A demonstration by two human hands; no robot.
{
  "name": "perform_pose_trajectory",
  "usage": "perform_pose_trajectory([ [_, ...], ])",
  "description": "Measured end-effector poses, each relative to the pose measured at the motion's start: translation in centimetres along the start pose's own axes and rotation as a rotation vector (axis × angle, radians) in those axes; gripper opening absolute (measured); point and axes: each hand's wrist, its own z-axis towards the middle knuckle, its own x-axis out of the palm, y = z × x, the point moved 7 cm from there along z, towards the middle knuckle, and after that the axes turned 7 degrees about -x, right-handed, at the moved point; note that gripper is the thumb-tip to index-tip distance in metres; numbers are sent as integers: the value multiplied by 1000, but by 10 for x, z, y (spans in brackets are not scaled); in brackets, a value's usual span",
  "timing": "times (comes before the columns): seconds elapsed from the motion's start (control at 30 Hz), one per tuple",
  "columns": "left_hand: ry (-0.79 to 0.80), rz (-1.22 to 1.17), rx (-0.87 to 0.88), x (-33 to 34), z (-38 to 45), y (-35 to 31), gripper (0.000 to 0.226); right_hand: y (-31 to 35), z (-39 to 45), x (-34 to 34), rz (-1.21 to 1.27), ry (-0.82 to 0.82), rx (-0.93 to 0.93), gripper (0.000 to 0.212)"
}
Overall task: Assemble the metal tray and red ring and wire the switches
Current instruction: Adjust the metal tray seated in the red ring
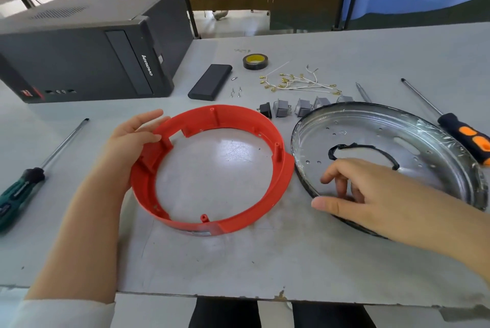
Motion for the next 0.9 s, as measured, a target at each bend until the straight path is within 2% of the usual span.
perform_pose_trajectory([
  [0.23, 37, -110, -33, 0, 0, 4, 50, 25, -12, 11, -209, -101, -79, 21],
  [0.4, 23, -173, -53, -3, -3, 4, 50, 38, -15, -27, -134, -298, -123, 21],
  [0.5, 63, -175, -58, 5, -7, 4, 48, 51, -15, -49, -53, -356, -173, 21],
  [0.67, 214, -164, -50, 36, -17, 6, 42, 91, -4, -38, -123, -269, -253, 19],
  [0.8, 287, -238, -112, 53, -21, 8, 25, 118, 5, -11, -220, -184, -338, 16],
  [0.9, 338, -294, -134, 64, -23, 9, 42, 133, 12, 5, -337, -197, -420, 19],
])
